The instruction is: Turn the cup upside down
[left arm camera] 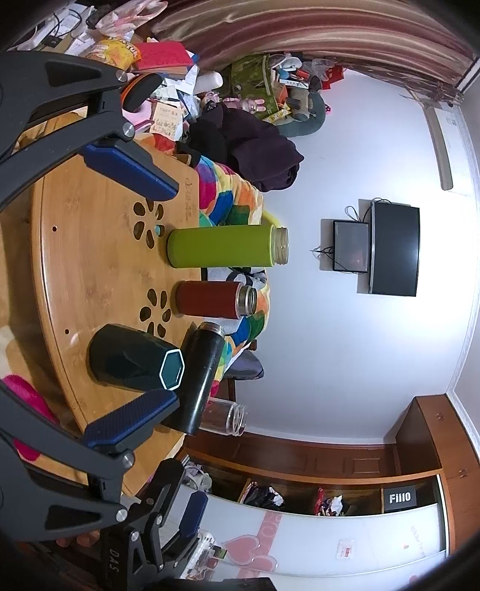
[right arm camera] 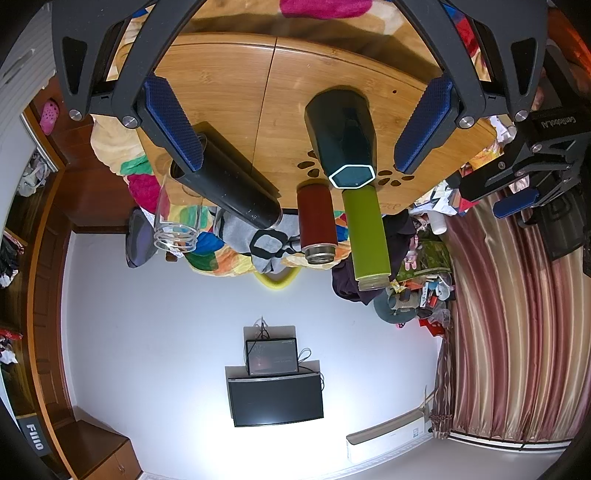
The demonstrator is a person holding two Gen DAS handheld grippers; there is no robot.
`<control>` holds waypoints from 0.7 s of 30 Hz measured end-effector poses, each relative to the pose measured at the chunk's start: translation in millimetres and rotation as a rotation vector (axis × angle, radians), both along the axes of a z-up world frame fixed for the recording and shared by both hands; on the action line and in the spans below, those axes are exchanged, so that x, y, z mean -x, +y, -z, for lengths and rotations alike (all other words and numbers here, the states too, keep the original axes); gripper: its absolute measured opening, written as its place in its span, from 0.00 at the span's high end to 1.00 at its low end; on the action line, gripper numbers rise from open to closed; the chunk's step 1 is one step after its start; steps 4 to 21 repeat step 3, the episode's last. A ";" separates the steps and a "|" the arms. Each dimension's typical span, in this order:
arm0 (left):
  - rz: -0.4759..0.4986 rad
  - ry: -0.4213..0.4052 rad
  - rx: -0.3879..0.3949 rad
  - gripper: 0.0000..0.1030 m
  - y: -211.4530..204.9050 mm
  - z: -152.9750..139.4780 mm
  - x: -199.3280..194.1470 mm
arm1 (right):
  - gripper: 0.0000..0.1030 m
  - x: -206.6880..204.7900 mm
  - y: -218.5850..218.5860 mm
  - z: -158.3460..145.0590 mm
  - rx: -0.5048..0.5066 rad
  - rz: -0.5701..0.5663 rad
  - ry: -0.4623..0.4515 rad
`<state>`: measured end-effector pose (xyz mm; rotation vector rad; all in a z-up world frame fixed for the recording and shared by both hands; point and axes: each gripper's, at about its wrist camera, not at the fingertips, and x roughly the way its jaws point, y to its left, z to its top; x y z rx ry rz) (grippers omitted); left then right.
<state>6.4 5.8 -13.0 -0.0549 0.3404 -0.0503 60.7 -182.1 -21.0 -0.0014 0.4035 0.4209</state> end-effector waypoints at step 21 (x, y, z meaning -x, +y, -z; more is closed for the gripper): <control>0.013 0.008 0.007 0.00 0.3 1.2 -1.1 | 0.00 -0.9 0.2 -0.5 -0.002 -0.001 0.002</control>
